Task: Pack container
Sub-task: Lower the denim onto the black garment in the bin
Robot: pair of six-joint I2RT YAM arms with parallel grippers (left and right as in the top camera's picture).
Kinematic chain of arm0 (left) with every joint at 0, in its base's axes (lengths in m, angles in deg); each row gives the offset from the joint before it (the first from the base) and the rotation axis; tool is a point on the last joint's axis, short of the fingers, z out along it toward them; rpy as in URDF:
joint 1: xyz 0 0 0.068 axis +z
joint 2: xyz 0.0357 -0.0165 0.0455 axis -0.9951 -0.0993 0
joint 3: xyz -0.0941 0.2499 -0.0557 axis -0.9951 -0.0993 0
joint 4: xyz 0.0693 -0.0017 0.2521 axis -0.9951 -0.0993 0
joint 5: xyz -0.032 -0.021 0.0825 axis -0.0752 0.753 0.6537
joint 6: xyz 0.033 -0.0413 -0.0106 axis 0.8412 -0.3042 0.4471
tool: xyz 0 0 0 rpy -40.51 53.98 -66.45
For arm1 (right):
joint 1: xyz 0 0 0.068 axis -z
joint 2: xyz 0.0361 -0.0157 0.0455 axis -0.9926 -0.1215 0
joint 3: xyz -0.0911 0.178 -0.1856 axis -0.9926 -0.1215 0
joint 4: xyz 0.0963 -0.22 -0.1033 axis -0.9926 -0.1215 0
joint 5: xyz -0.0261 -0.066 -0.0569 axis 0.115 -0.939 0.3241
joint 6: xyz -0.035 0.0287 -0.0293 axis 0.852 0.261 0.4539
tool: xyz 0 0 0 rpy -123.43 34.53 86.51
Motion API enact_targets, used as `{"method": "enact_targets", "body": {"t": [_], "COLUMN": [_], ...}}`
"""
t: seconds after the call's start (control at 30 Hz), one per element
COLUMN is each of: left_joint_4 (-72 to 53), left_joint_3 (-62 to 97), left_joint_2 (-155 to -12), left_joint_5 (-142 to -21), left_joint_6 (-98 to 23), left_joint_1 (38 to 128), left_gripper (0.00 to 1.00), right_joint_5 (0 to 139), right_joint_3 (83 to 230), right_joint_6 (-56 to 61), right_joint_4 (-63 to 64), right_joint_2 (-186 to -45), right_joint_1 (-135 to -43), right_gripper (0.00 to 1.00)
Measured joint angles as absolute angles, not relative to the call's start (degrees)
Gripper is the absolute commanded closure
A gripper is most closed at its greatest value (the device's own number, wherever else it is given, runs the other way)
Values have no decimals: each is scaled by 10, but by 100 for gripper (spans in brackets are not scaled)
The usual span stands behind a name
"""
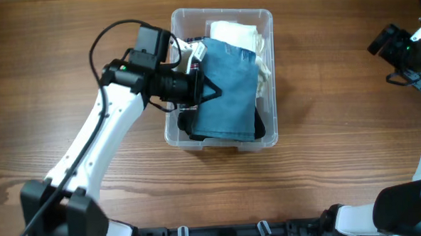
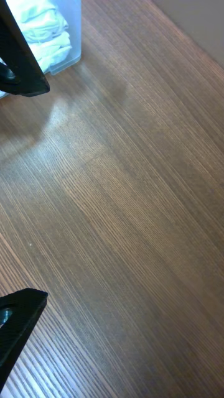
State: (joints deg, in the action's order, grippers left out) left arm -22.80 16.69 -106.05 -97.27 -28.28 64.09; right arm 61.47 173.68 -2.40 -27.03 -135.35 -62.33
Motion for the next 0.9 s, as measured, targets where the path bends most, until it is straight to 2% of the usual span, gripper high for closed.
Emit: {"method": "enact_targets", "body": {"t": [0.17, 0.4, 0.43, 0.53, 0.57, 0.6, 0.63, 0.9], "left_joint_4": [-236, -310, -321, -347, -354, -364, -370, -372], "left_joint_3": [169, 174, 174, 174, 174, 174, 174, 180], "left_joint_2": [-1100, -1116, -1117, -1117, -1117, -1117, -1118, -1116], "left_joint_5": [-973, -932, -924, -907, -901, -894, -886, -894], "left_joint_6": [-277, -275, -274, -273, -271, -273, -273, -257], "left_joint_1": [644, 669, 675, 693, 700, 705, 711, 723], "left_gripper": [93, 90, 85, 63, 48, 19, 2, 0], "right_joint_5": [615, 615, 615, 615, 615, 615, 615, 615], "right_joint_3": [1737, 1737, 1737, 1737, 1737, 1737, 1737, 1737], "right_joint_6": [-24, -24, -24, -24, -24, -24, -24, -24], "right_joint_4": [-271, -271, -270, -271, -271, -271, -271, -271], "right_joint_2": [-1354, -1354, -1354, -1354, -1354, -1354, -1354, -1354], "right_joint_1": [-623, -623, -623, -623, -623, -623, -623, -623], "right_gripper": [0, 0, 0, 0, 0, 0, 0, 0]}}
